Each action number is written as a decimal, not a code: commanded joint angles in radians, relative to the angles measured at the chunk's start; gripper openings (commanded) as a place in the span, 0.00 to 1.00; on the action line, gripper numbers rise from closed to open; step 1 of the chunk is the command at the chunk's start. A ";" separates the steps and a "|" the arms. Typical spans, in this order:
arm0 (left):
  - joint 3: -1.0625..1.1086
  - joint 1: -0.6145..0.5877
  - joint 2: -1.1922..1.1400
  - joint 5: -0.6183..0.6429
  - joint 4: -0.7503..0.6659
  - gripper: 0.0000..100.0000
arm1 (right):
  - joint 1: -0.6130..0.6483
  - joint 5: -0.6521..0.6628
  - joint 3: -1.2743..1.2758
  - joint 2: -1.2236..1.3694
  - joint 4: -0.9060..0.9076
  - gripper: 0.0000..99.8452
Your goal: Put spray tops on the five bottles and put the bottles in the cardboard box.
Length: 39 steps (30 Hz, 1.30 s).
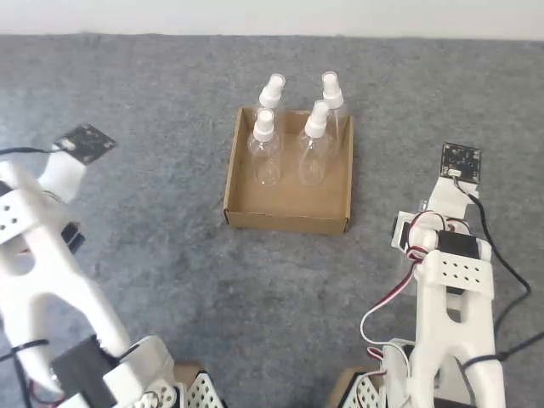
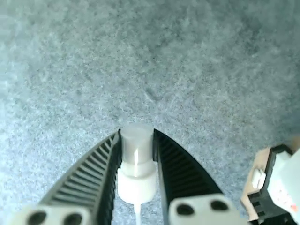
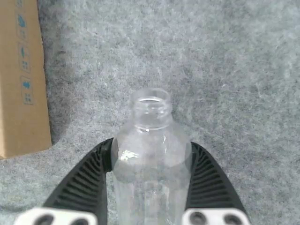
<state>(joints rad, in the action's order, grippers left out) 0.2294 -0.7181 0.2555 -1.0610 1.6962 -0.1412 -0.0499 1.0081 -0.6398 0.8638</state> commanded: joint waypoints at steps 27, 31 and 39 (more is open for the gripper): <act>-0.148 0.035 0.226 0.221 0.012 0.01 | -0.016 0.000 -0.015 -0.048 -0.019 0.05; -0.150 0.035 0.230 0.272 0.012 0.01 | -0.016 0.000 -0.015 -0.047 -0.019 0.05; -0.154 0.035 0.230 0.353 0.012 0.01 | -0.016 0.000 -0.015 -0.047 -0.019 0.05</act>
<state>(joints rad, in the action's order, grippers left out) 0.1220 -0.6905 0.4411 -0.7572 1.7008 -0.1412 -0.0499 1.0081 -0.6398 0.8638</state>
